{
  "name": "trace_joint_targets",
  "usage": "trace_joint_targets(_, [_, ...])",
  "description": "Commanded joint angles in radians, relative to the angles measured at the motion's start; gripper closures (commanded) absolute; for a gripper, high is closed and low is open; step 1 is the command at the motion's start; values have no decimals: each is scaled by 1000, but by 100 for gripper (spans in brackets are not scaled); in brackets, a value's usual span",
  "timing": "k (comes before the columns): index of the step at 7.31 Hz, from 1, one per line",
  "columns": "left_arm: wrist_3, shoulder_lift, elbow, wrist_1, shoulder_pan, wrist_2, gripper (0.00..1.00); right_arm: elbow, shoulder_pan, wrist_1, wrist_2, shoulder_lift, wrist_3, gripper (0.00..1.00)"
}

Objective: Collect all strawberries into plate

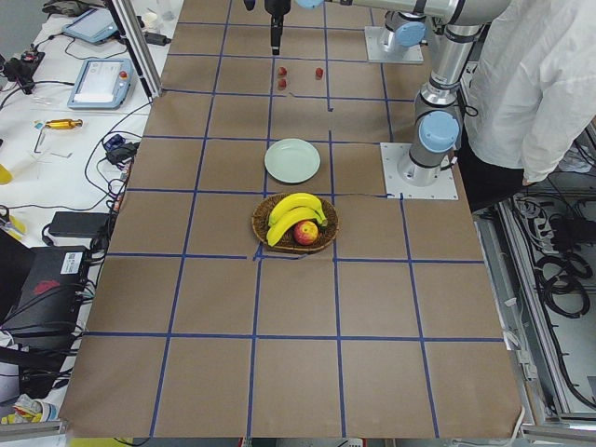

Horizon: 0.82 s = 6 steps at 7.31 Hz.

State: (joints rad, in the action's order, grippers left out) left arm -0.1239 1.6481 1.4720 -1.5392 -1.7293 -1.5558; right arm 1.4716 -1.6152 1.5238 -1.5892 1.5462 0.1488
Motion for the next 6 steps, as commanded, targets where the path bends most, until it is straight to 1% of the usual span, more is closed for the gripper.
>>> trace_joint_targets(1, [0, -2, 2, 1, -1, 0, 0, 1, 0, 1, 0, -1, 0, 0])
trace_joint_targets(6, [6, -17, 2, -1, -1, -7, 0, 4, 0, 7, 2, -8, 0, 0])
